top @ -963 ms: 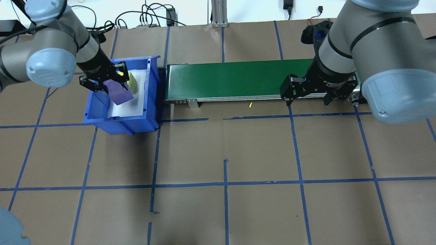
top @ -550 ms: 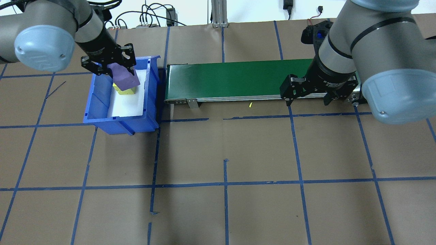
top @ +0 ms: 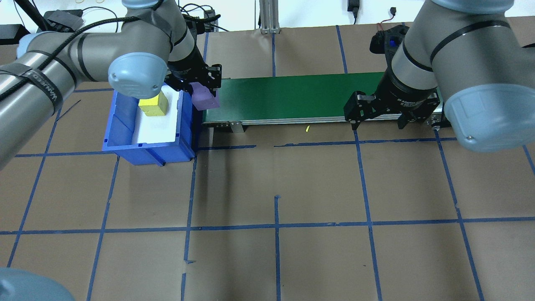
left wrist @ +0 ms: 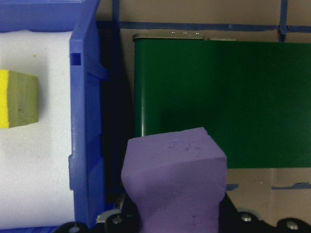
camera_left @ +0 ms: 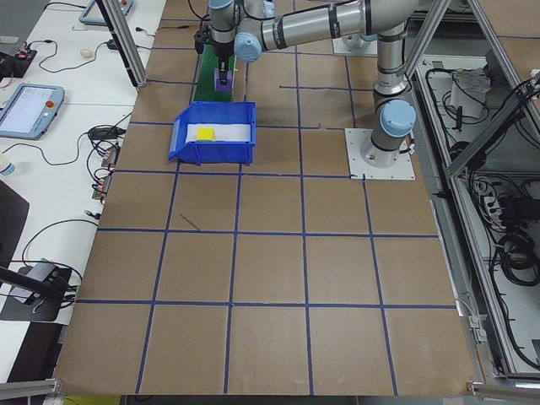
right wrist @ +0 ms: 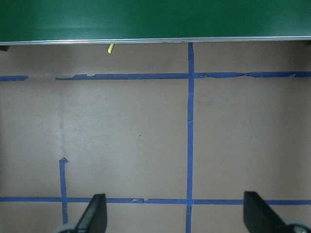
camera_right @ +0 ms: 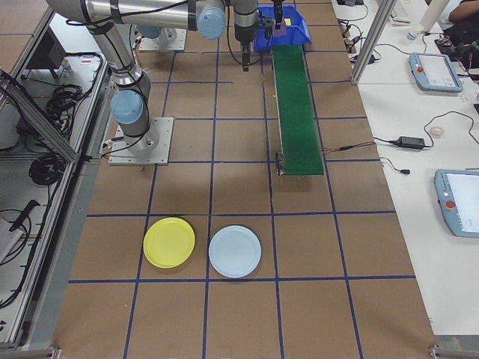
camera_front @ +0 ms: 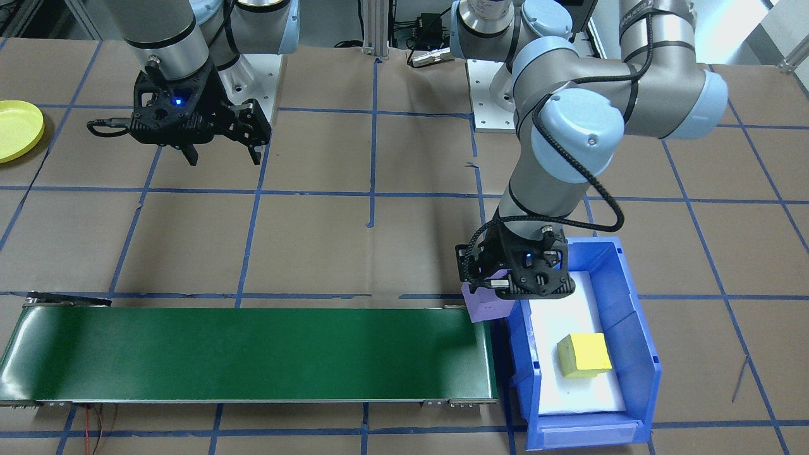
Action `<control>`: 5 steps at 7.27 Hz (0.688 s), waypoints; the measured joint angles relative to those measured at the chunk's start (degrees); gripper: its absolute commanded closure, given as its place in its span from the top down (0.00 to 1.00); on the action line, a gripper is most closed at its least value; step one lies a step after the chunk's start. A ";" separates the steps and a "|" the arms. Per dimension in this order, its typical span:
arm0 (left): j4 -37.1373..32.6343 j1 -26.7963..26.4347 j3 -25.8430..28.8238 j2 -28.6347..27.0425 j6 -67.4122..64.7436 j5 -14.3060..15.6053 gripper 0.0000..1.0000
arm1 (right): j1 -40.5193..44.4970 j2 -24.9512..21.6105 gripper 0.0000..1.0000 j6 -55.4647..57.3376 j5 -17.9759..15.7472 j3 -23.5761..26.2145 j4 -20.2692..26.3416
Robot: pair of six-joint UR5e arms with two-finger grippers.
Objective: Move block left to right into plate
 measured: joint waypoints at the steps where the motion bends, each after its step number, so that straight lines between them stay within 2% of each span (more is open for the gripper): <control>1: 2.03 -0.22 -0.23 -1.75 1.61 -0.12 0.27 | 0.01 0.00 1.00 -0.01 0.00 0.00 0.00; 2: 3.67 -0.29 -0.69 -2.96 2.55 -0.28 0.31 | 0.01 0.00 1.00 -0.02 0.00 0.00 0.00; 3: 5.12 -0.34 -1.01 -3.95 3.19 -0.49 0.42 | 0.00 0.00 1.00 -0.01 0.00 0.00 0.00; 4: 6.62 -0.38 -1.12 -4.79 4.01 -0.59 0.80 | -0.01 0.00 1.00 -0.01 -0.01 0.00 0.00; 5: 8.04 -0.40 -1.12 -5.30 5.06 -0.63 0.86 | -0.01 0.00 1.00 -0.01 -0.01 0.00 0.00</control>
